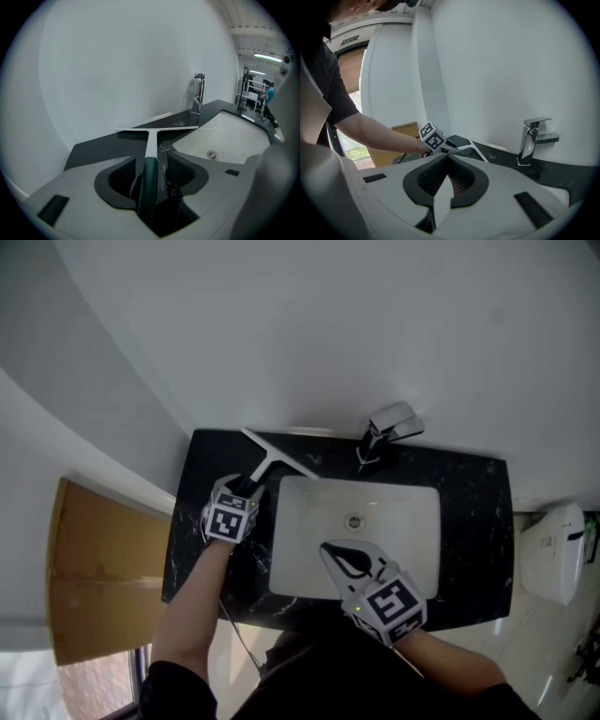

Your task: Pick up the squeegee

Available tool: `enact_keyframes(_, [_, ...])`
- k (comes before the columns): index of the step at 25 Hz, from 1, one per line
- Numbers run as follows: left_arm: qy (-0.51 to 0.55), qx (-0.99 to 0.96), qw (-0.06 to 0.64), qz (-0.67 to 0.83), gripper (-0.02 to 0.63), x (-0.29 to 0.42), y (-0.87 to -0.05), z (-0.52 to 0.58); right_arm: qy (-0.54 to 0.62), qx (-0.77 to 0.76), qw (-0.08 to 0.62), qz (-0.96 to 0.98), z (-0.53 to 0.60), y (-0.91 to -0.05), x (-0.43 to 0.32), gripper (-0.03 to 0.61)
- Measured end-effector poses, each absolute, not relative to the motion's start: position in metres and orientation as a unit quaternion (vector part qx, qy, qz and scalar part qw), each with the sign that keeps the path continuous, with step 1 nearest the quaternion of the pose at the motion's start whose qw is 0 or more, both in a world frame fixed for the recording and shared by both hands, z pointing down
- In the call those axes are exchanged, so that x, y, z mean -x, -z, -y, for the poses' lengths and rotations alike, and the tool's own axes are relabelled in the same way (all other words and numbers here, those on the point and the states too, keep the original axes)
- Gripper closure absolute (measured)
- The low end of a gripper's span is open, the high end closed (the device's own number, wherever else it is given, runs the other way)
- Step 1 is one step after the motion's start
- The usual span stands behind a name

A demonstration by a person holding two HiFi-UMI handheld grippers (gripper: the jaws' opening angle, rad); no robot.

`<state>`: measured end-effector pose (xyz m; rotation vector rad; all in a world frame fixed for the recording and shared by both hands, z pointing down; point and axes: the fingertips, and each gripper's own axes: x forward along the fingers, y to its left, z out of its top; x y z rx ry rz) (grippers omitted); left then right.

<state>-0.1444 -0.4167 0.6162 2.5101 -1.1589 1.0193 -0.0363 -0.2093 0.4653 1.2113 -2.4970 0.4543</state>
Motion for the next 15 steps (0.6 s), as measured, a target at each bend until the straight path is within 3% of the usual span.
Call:
enact_keyframes(9, [-0.360, -0.839, 0.106, 0.394, 0.402, 0.143, -0.630, 0.424, -0.169, -0.427, 0.163, 0.873, 0.210, -0.468, 0.027, 0.584])
enact_keyframes(15, [-0.365, -0.836, 0.099, 0.398, 0.491, 0.143, -0.631, 0.425, -0.168, -0.430, 0.159, 0.872, 0.211, -0.467, 0.022, 0.584])
